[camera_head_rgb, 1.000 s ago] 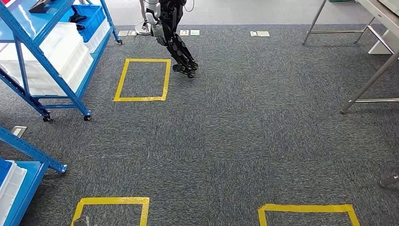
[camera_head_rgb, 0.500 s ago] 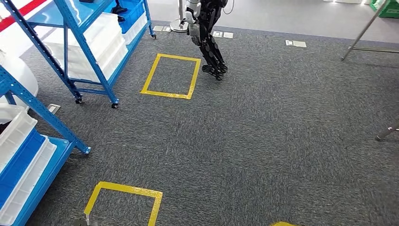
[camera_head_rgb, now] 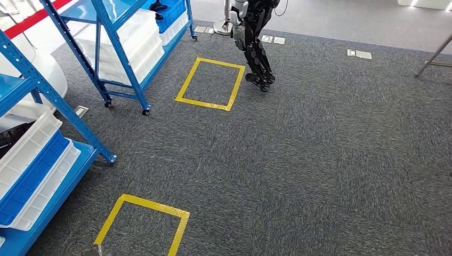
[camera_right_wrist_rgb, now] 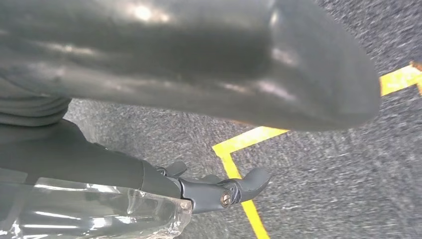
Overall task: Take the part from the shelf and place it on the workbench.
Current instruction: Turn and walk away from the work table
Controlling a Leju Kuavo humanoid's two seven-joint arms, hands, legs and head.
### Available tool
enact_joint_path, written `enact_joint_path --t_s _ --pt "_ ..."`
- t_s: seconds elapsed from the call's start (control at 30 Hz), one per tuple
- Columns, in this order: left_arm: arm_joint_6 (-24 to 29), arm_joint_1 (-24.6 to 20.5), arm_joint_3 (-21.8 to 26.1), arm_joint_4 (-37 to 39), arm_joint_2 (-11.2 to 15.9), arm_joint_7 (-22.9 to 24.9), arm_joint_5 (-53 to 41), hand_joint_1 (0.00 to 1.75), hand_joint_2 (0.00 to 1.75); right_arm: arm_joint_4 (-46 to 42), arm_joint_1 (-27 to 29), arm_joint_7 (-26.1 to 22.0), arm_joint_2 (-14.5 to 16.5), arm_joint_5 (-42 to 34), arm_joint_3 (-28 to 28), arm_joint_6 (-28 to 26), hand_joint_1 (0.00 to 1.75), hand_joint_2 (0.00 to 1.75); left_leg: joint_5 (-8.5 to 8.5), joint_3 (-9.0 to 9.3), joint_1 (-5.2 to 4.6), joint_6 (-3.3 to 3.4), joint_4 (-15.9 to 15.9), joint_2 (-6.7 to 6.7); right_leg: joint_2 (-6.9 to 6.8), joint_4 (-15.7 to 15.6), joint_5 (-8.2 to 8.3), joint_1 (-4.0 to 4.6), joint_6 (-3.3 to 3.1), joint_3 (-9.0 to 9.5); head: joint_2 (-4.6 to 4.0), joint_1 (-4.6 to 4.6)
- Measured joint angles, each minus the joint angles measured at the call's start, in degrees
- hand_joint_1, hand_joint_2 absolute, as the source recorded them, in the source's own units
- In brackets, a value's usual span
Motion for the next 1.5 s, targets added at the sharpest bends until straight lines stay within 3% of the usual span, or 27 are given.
enact_joint_path --t_s 0.03,0.1,0.17,0.2,0.27,0.33,0.37,0.4,0.47,0.53,0.6,0.67,0.7,0.77,0.83,0.87,0.93,1.0,1.07,1.13,1.2,1.27,1.33,1.37,1.4,1.47,1.5 --pt "0.0 -0.1 0.0 0.0 0.0 0.0 0.0 0.00 0.00 0.0 0.0 0.0 0.0 0.0 0.0 0.0 0.00 0.00 0.24 0.73 -0.26 0.24 -1.5 0.43 -0.43 0.0 -0.10 0.08 0.16 0.08 0.00 0.03" --pt "0.2 -0.3 0.0 0.0 0.0 0.0 0.0 0.00 0.00 0.0 -0.1 0.0 0.1 0.0 0.0 -0.1 0.00 0.00 0.34 0.69 -0.55 0.67 -2.0 -0.54 -1.33 -0.2 -0.18 0.06 0.64 0.33 0.00 0.07" --pt "0.5 -0.2 0.0 0.0 0.0 0.0 0.0 0.00 0.00 0.0 -0.2 -0.2 0.1 0.0 0.0 -0.2 0.00 0.00 0.99 1.11 -0.29 1.26 -2.9 -1.54 -0.06 0.9 -0.94 -0.11 1.04 -0.08 0.00 0.13" --pt "0.6 -0.3 0.0 0.0 0.0 0.0 0.0 0.00 0.00 0.0 -0.2 -0.2 0.1 0.0 -0.1 -0.2 0.00 0.00 1.34 1.30 -0.06 1.52 -3.3 -2.06 1.30 3.1 -2.03 -0.19 1.09 -1.06 0.00 0.24" --pt "0.7 -0.5 0.0 0.0 0.0 0.0 0.0 0.00 0.00 0.0 0.1 -0.3 0.1 -0.1 -0.1 -0.3 0.00 0.00 1.66 1.35 0.19 1.81 -3.5 -3.22 3.83 10.6 -5.24 -0.49 0.95 -4.74 0.00 0.52" --pt "0.7 -0.4 0.0 0.0 0.0 0.1 0.0 0.00 0.00 0.0 0.4 -0.4 0.0 -0.1 -0.2 -0.3 0.00 0.00 1.69 1.31 0.22 1.84 -3.5 -4.59 4.32 16.5 -6.89 -0.73 1.36 -7.80 0.00 0.62" --pt "0.7 -0.3 0.0 0.0 0.0 0.1 0.0 0.00 0.00 0.0 0.4 -0.4 0.0 -0.1 -0.3 -0.3 0.00 0.00 1.69 1.36 0.26 1.80 -3.4 -5.28 4.37 16.4 -6.33 -0.88 1.89 -7.91 0.00 0.63" --pt "0.7 -0.3 0.0 0.0 0.0 0.2 0.1 0.00 0.00 0.0 0.5 -0.4 0.0 0.0 -0.3 -0.3 0.00 0.00 1.65 1.44 0.34 1.70 -3.4 -5.98 4.51 13.7 -4.83 -1.11 2.57 -6.81 0.00 0.64" --pt "0.7 -0.3 0.0 0.0 0.0 0.2 0.2 0.00 0.00 0.0 0.4 -0.4 -0.1 0.3 -0.4 -0.3 0.00 0.00 1.42 1.44 0.39 1.16 -2.9 -7.28 5.88 5.3 -1.32 -1.59 3.67 -3.08 0.00 0.72" --pt "0.7 -0.3 0.0 0.0 0.0 0.2 0.4 0.00 0.00 0.0 0.2 -0.3 -0.1 0.5 -0.4 -0.4 0.00 0.00 1.15 1.12 0.29 0.41 -2.5 -8.22 6.83 0.7 0.34 -1.73 3.20 -1.00 0.00 0.73" --pt "0.7 -0.1 0.0 0.0 0.1 0.2 0.5 0.00 0.00 0.0 0.0 -0.2 -0.1 0.6 -0.4 -0.5 0.00 0.00 1.20 0.74 0.41 -0.22 -2.4 -8.90 6.21 0.4 0.57 -1.49 1.91 -0.83 0.00 0.63" --pt "0.6 0.2 0.0 0.0 0.2 0.2 0.6 0.00 0.00 0.0 -0.3 -0.1 -0.1 0.8 -0.4 -0.6 0.00 0.00 0.60 0.27 0.61 -0.71 -1.5 -7.67 5.42 0.3 0.80 -1.44 1.05 -0.75 0.00 0.45" --pt "0.6 0.2 0.0 0.0 0.3 0.2 0.7 0.00 0.00 0.0 -0.3 -0.1 -0.1 0.8 -0.4 -0.6 0.00 0.00 -0.57 -0.50 0.65 -0.93 0.2 -6.32 4.96 0.2 0.86 -1.45 0.65 -0.74 0.00 0.21" --pt "0.6 0.2 0.0 0.0 0.2 0.1 0.7 0.00 0.00 0.0 -0.3 -0.1 -0.1 1.0 -0.4 -0.7 0.00 0.00 -4.52 -3.90 0.68 -1.28 7.3 -3.67 3.88 0.2 0.75 -1.18 0.11 -0.78 0.00 -0.24" --pt "0.6 0.2 0.0 0.0 0.3 0.0 0.7 0.00 0.00 0.0 -0.2 -0.1 -0.1 1.1 -0.4 -0.7 0.00 0.00 -7.23 -7.45 0.73 -1.42 14.3 -3.00 2.60 0.2 0.65 -0.89 -0.12 -0.87 0.00 -0.39" --pt "0.6 0.3 0.0 0.0 0.3 0.0 0.7 0.00 0.00 0.0 -0.2 -0.1 -0.1 1.1 -0.4 -0.7 0.00 0.00 -6.90 -7.82 0.73 -1.35 15.0 -2.91 2.01 0.2 0.60 -0.80 -0.16 -0.86 0.00 -0.42" --pt "0.5 0.5 0.0 0.0 0.3 0.0 0.8 0.00 0.00 0.0 -0.3 -0.1 -0.1 1.2 -0.4 -0.7 0.00 0.00 -3.58 -5.02 0.65 -0.94 9.8 -2.33 0.94 0.2 0.50 -0.68 -0.25 -0.68 0.01 -0.43" --pt "0.5 0.3 0.0 0.0 0.4 -0.1 0.8 0.00 0.00 0.0 -0.4 -0.1 -0.1 1.2 -0.4 -0.7 0.00 0.00 -0.58 -0.72 0.21 -0.30 1.8 -0.12 -0.05 0.2 0.28 -0.41 -0.11 -0.39 0.01 -0.44" --pt "0.5 0.0 0.0 0.0 0.4 -0.2 0.8 0.00 0.00 0.0 -0.5 -0.1 0.0 1.3 -0.4 -0.7 0.00 0.00 0.07 0.91 -0.30 0.18 -1.6 0.97 -1.02 0.2 0.05 -0.17 0.26 -0.22 0.01 -0.41" --pt "0.5 0.1 0.0 0.0 0.5 -0.2 0.8 0.00 0.00 0.0 -0.6 -0.1 0.0 1.3 -0.4 -0.7 0.00 0.00 0.36 0.93 -0.32 0.66 -2.1 -0.28 -1.82 0.1 -0.11 -0.19 0.73 -0.09 0.00 -0.41" --pt "0.5 0.2 0.0 0.0 0.6 -0.3 0.8 0.00 0.00 0.0 -0.7 -0.2 0.1 1.3 -0.4 -0.8 0.00 0.00 0.96 1.32 0.05 1.30 -2.9 -1.41 -0.05 2.0 -1.30 -0.34 1.01 -0.78 0.00 -0.24" --pt "0.5 0.1 0.1 0.0 0.5 -0.3 0.8 0.00 0.00 0.0 -0.6 -0.2 0.1 1.3 -0.4 -0.8 0.00 0.00 1.29 1.44 0.27 1.66 -3.2 -2.60 3.03 8.6 -4.37 -0.60 0.81 -3.79 0.00 0.16" --pt "0.5 0.1 0.1 0.0 0.5 -0.4 0.9 0.00 0.00 0.0 -0.3 -0.2 0.0 1.3 -0.5 -0.8 0.00 0.00 1.33 1.34 0.29 1.73 -3.2 -4.05 4.17 15.9 -6.95 -0.77 0.86 -7.44 0.00 0.37" --pt "0.5 0.2 0.1 0.0 0.4 -0.4 0.9 0.00 0.00 0.0 -0.2 -0.2 0.0 1.3 -0.5 -0.8 0.00 0.00 1.33 1.37 0.30 1.72 -3.2 -4.75 4.28 17.1 -7.01 -0.82 1.20 -8.15 0.00 0.38" --pt "0.5 0.3 0.1 0.0 0.4 -0.4 0.9 0.00 0.00 0.0 -0.2 -0.3 0.0 1.3 -0.5 -0.8 0.00 0.00 1.31 1.46 0.34 1.67 -3.1 -5.45 4.35 15.8 -6.05 -0.91 1.73 -7.69 0.00 0.40" --pt "0.5 0.4 0.1 0.0 0.3 -0.4 0.9 0.00 0.00 0.0 -0.3 -0.3 -0.1 1.3 -0.5 -0.8 0.00 0.00 1.11 1.65 0.45 1.32 -2.9 -6.79 5.40 7.7 -2.39 -1.33 2.90 -4.11 0.00 0.46" --pt "0.5 0.4 0.1 0.0 0.3 -0.5 1.0 0.00 0.00 0.0 -0.3 -0.3 -0.1 1.3 -0.5 -0.9 0.00 0.00 0.92 1.66 0.38 1.00 -2.6 -7.39 5.99 3.9 -0.87 -1.48 3.06 -2.39 0.00 0.53"
